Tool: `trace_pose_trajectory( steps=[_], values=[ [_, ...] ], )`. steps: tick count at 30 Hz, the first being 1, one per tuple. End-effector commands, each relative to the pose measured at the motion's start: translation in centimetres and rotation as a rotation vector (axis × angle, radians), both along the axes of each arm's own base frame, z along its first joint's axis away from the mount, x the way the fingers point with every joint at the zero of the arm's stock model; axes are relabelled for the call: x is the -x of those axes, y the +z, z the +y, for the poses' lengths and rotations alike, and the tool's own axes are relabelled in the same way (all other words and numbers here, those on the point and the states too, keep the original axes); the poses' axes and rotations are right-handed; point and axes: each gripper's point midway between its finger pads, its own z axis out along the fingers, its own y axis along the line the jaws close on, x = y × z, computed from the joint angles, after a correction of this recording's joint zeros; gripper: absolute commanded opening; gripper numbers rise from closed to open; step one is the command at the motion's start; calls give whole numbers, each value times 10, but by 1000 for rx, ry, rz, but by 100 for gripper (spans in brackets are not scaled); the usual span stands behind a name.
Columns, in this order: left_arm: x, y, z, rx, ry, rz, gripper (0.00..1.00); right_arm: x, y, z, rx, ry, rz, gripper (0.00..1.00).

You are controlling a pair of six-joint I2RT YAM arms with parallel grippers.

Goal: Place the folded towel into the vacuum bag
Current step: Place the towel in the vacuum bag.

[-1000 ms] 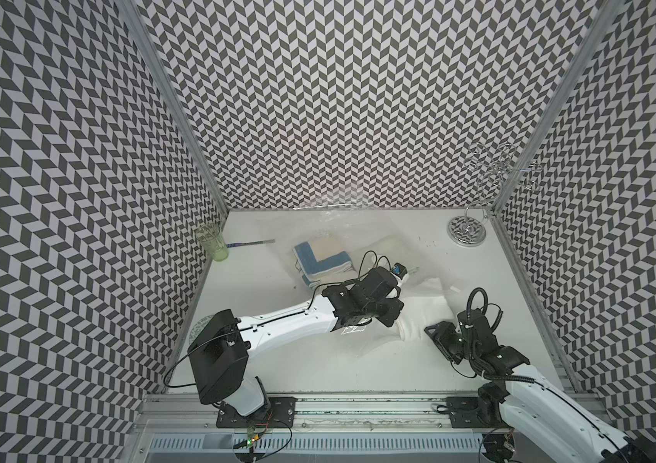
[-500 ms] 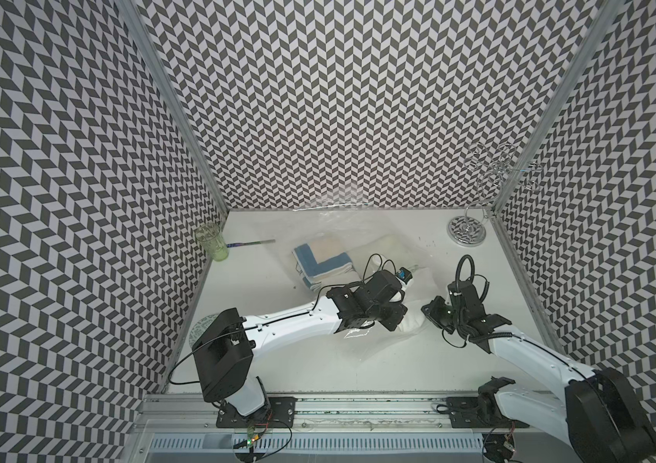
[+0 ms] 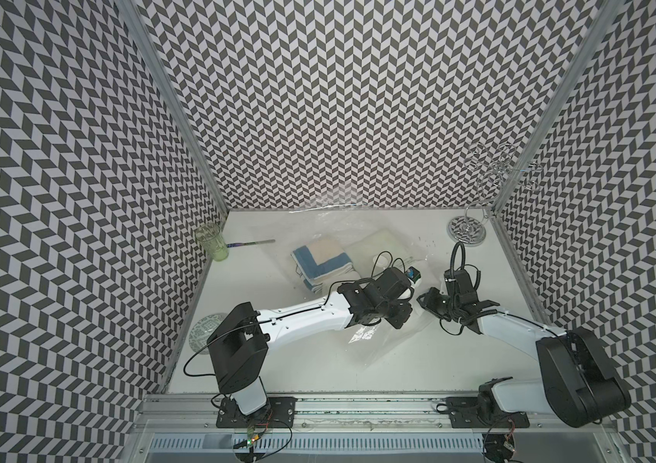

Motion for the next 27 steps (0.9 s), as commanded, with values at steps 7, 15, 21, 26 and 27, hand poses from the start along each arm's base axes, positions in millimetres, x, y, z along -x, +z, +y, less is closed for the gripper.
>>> trace_pose_trajectory(
  steps=[7,15,21,26,27],
  values=[
    [-20,-16,-43,-130,-39,-68,48,15,21,-21,-193,-93,-76,50],
    [-42,-38,-55,-302,-75,-209,50,2,27,-28,-243,-82,-99,49],
    [-60,-44,-60,-407,-62,-320,26,2,31,-27,-273,-80,-114,47],
    [-87,5,-68,-330,25,-383,0,15,32,-24,-353,-102,-125,45],
    [-86,18,-72,-273,27,-360,0,18,34,-22,-384,-101,-139,45]
  ],
)
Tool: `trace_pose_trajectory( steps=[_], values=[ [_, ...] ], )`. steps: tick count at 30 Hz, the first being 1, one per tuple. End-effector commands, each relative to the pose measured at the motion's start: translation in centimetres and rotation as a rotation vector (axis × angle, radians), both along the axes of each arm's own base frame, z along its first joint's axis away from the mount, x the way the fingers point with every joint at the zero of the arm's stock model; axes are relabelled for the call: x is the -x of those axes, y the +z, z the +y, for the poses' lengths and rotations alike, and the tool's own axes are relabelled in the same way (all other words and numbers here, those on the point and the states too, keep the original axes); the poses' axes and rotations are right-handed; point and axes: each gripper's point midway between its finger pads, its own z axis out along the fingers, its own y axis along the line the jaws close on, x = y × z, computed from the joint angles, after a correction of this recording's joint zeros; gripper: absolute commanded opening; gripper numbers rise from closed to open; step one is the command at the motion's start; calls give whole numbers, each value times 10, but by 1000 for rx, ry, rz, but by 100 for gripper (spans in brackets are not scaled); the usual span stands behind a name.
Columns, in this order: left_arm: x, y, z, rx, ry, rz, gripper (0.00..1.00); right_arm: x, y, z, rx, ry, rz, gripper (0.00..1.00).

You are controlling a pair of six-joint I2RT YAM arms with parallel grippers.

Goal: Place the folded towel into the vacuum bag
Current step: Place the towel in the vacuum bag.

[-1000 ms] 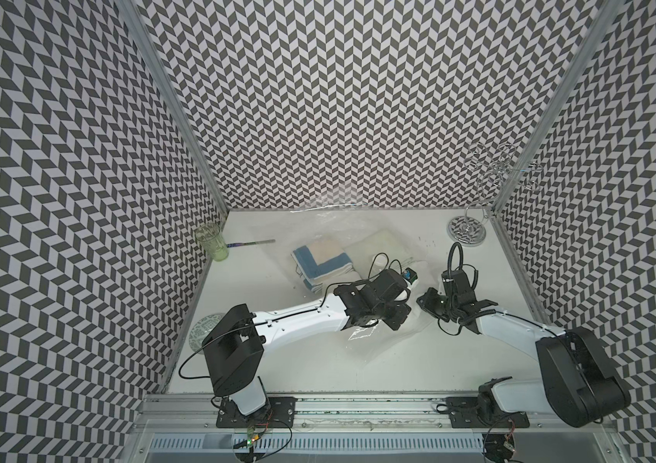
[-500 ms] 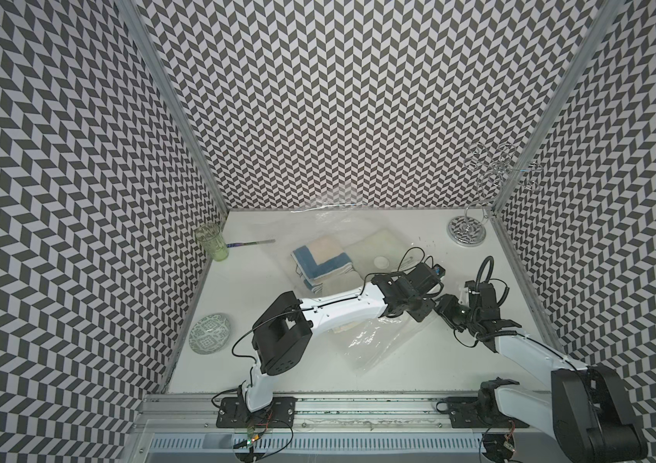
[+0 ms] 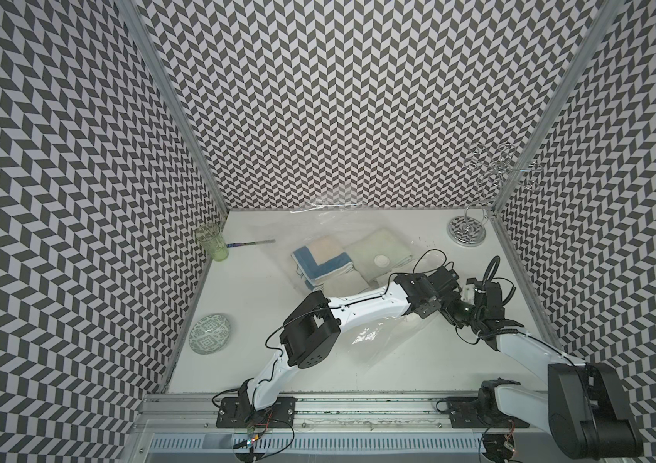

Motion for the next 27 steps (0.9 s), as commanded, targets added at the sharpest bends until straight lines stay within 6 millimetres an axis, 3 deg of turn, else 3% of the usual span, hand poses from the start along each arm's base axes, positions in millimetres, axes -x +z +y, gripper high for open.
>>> trace_pose_trajectory(
  steps=[1,4,9,21,22,27],
  values=[
    [-15,64,-12,169,23,-32,0,2,14,7,-98,-5,-71,44],
    [-3,86,-21,268,-12,11,0,10,6,8,-133,-29,-52,44],
    [6,77,-24,261,-27,54,0,8,-3,3,-152,-84,-46,43],
    [31,77,-38,271,-91,94,0,-22,-3,6,-127,-143,-83,24],
    [34,76,-39,266,-100,93,0,-34,7,8,-112,-139,-113,22],
    [40,74,-42,258,-116,94,0,-57,2,13,1,-132,-109,14]
  ],
)
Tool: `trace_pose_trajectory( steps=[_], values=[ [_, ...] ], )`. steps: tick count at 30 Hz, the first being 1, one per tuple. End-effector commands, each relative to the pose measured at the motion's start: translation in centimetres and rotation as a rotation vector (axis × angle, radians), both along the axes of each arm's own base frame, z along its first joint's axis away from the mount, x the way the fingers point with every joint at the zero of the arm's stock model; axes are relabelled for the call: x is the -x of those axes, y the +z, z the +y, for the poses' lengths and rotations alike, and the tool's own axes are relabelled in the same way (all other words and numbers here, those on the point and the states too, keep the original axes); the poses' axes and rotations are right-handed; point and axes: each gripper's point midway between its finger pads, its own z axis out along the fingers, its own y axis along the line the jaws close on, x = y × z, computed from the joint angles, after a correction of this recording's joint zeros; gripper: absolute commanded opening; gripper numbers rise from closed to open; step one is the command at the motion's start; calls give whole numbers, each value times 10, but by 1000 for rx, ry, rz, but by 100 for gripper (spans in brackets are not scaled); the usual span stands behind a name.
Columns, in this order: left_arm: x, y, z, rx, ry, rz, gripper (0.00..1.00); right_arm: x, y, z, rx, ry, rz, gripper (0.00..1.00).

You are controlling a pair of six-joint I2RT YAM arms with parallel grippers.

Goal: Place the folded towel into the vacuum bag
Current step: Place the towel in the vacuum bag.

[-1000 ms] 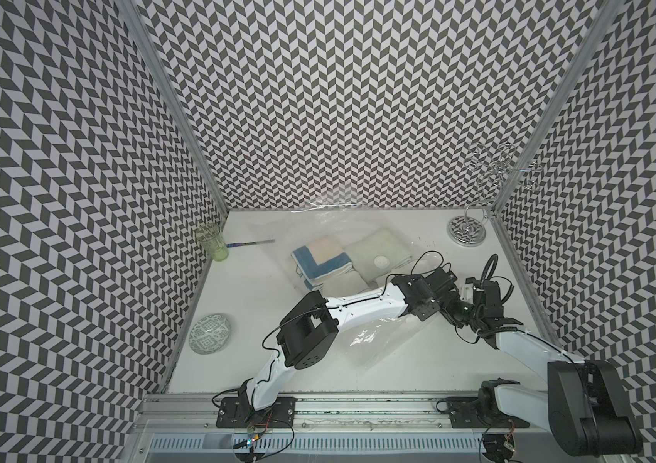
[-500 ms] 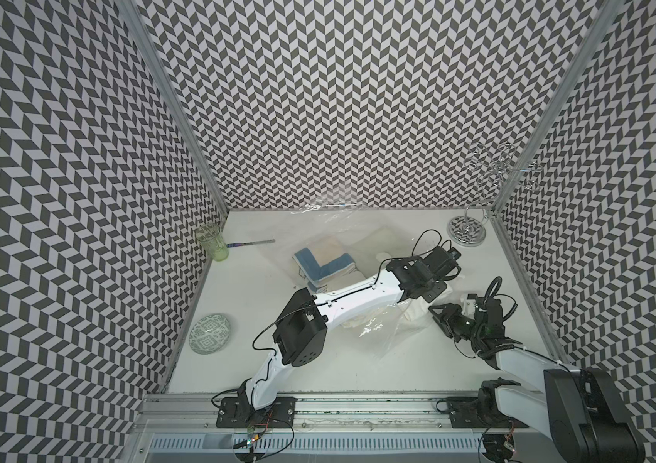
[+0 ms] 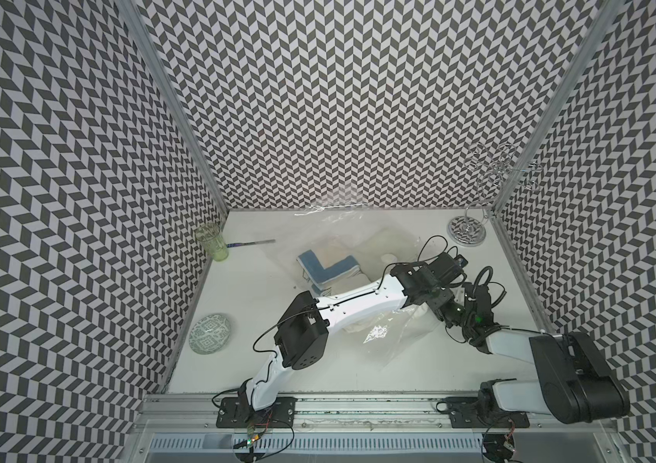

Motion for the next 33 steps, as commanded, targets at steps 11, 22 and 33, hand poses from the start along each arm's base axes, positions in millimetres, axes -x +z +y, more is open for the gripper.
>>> trace_pose_trajectory(
  steps=[11,22,33],
  values=[
    [12,17,-19,60,-57,-7,0,-48,12,18,143,77,-161,7],
    [-32,4,-20,62,4,-15,0,-29,-14,-12,222,-73,-40,33],
    [-29,-2,-30,96,-47,10,0,-75,10,-15,199,-161,-176,20]
  ],
)
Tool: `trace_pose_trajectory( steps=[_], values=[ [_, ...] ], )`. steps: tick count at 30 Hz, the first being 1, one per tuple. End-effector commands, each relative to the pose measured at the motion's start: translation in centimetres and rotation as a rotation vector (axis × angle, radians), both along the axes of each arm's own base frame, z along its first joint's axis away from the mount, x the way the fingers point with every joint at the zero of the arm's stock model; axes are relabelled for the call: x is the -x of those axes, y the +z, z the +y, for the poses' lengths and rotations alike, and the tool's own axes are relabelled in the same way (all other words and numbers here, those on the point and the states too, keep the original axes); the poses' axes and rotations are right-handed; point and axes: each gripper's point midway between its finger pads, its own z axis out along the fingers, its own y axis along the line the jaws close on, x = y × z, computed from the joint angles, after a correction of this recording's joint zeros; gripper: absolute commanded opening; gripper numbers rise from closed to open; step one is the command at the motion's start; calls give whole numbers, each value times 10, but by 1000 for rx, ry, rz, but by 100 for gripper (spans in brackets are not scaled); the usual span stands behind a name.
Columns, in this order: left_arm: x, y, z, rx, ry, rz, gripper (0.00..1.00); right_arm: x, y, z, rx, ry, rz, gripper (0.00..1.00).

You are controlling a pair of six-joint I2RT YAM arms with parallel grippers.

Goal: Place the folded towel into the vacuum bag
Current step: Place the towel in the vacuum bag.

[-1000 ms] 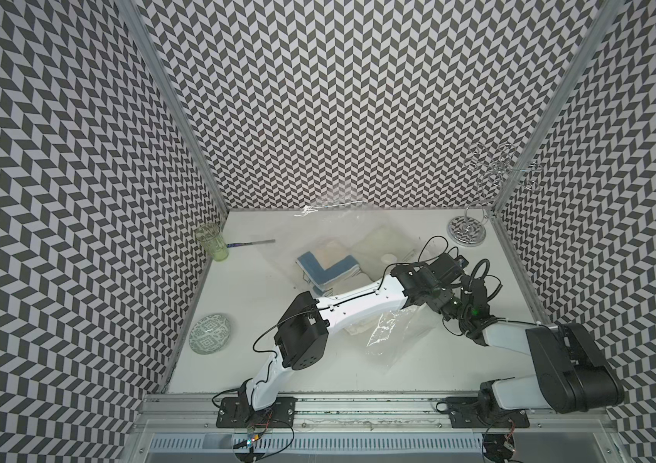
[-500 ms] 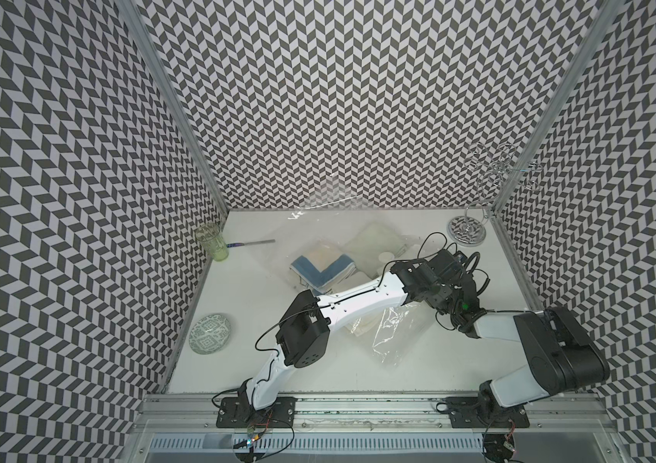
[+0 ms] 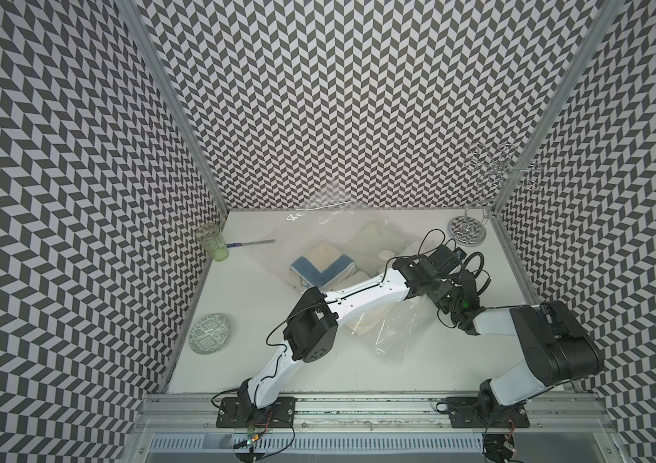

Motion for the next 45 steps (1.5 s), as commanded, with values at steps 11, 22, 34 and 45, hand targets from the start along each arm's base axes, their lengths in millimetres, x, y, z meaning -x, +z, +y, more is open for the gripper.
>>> trace_pose_trajectory(
  steps=[11,22,34,45],
  values=[
    [-12,7,-21,75,-62,3,0,-52,40,52,-27,131,-272,10],
    [-26,16,-25,106,-44,-5,0,-53,61,84,-117,255,-398,6],
    [-25,31,-27,135,-43,-9,0,-56,65,88,-182,199,-430,4],
    [-23,30,-24,123,-45,-7,0,-75,52,39,36,114,-327,7]
  ],
)
